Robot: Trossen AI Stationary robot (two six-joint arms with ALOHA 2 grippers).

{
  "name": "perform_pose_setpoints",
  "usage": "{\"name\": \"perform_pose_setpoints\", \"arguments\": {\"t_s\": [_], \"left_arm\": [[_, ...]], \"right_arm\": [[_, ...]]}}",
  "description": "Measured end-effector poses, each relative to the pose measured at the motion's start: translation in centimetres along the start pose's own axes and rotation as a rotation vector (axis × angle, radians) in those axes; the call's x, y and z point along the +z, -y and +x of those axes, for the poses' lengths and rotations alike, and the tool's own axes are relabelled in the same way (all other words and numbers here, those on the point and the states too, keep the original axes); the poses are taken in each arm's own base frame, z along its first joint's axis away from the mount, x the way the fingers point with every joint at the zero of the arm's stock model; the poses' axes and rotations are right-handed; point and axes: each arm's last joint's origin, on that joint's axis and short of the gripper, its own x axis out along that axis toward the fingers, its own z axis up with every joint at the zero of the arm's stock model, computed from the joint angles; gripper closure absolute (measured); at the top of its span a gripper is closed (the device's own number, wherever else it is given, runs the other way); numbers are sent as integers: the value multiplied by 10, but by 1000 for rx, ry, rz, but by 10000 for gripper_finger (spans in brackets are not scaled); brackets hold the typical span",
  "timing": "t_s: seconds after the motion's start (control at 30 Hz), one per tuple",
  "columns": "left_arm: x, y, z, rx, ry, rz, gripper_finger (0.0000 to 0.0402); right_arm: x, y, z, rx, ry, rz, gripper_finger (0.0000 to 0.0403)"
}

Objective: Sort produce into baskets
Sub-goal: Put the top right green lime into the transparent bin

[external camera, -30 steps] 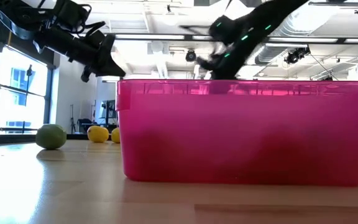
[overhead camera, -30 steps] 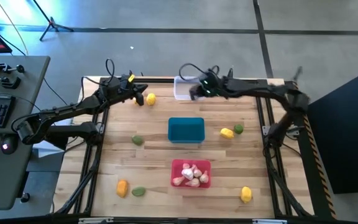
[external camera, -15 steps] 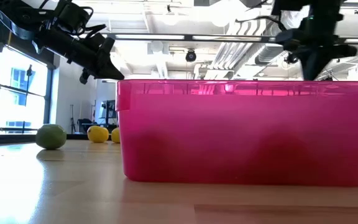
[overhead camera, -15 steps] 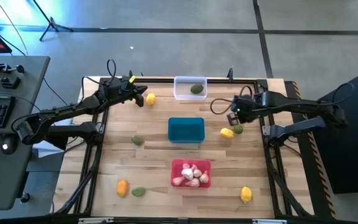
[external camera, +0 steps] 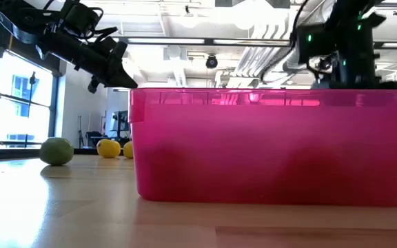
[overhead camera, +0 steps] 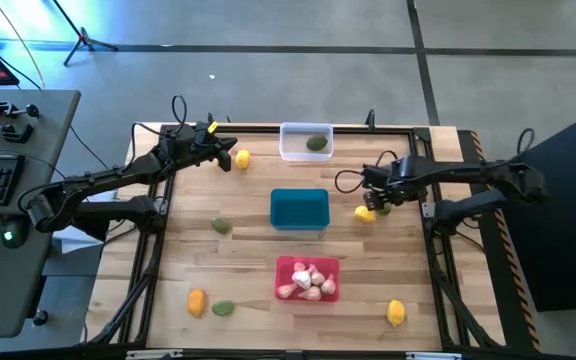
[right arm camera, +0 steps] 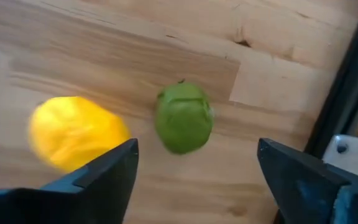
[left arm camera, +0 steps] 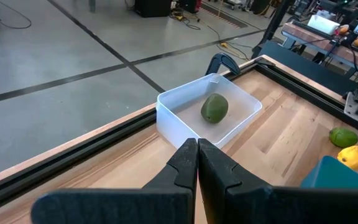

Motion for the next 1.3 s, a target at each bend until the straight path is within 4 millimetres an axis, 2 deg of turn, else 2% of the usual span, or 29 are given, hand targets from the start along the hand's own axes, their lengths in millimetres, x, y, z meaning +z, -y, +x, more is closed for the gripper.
{"name": "perform_pose_setpoints", "arguments": {"t_s": [0.13,0.27,0.43,0.57,0.73,0.83,0.97,1.13,1.3], "left_arm": [[0,0,0,0,0,0,402],[0,0,0,1,1,-1,401],[0,0,0,3,0,-1,402],[0,0,0,4,0,-2,402],[0,0,0,4,-1,-2,402],[0,0,0,3,-1,-2,402],[0,0,0,4,-1,-2,401],[0,0,0,4,-2,-2,402],[0,0,0,4,-1,-1,401]], "right_arm": [[4,-2,24,29,-9,-19,77],[7,-2,43,87,8,-31,91],[9,3,55,100,17,0,120],[10,5,55,92,12,10,169],[12,7,55,95,13,16,264],[14,5,49,106,13,17,306],[25,-6,30,168,77,-24,307],[49,-30,-3,322,280,-48,277],[82,-62,-22,396,434,-124,294]]}}
